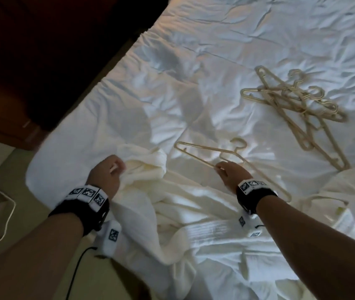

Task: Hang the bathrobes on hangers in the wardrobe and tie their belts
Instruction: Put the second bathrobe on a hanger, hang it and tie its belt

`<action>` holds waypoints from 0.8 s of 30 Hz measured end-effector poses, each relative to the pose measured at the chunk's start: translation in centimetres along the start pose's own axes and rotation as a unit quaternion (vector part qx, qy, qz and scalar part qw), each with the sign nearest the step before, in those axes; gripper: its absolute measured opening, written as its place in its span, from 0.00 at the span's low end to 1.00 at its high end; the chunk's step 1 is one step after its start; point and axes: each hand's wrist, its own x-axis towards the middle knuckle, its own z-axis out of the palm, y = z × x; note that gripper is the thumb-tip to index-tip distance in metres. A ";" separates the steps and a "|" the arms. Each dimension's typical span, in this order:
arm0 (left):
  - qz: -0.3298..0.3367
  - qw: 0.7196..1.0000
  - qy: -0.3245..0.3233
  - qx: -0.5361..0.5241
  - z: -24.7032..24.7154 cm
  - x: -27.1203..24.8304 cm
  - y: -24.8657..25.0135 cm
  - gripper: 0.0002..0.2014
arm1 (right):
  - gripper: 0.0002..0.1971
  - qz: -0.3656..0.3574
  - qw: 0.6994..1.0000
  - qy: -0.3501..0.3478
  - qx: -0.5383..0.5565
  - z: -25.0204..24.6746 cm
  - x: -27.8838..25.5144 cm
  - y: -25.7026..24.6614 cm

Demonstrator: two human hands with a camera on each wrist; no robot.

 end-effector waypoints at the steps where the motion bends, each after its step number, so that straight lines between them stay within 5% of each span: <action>1: 0.006 1.000 -0.008 -0.019 -0.6 -0.1 -0.3 0.13 | 0.13 -0.011 0.999 0.019 0.031 0.2 -0.8 -1.8; 5: -0.009 0.993 -0.042 -0.111 -3.2 -1.3 -1.7 0.08 | 0.12 0.001 0.990 0.066 0.127 0.0 -4.7 -9.2; 9: -0.016 0.992 -0.081 -0.097 -6.0 -3.9 -4.9 0.17 | 0.10 -0.019 0.982 0.073 0.173 -0.5 -8.7 -15.5; 13: 0.029 0.991 -0.126 -0.041 -8.8 -4.7 -8.0 0.15 | 0.05 -0.008 0.988 0.073 0.138 -0.5 -12.2 -20.0; 17: 0.073 0.986 -0.140 -0.058 -11.4 -3.7 -9.8 0.14 | 0.16 -0.003 0.993 0.108 0.050 0.5 -13.9 -23.5; 21: -0.005 0.971 -0.166 -0.171 -13.2 -3.3 -12.0 0.04 | 0.21 -0.013 0.993 0.111 -0.049 1.5 -14.4 -26.9; 24: -0.112 0.921 -0.215 -0.305 -14.3 -3.5 -13.5 0.16 | 0.22 -0.025 0.989 0.074 -0.124 1.9 -14.2 -28.7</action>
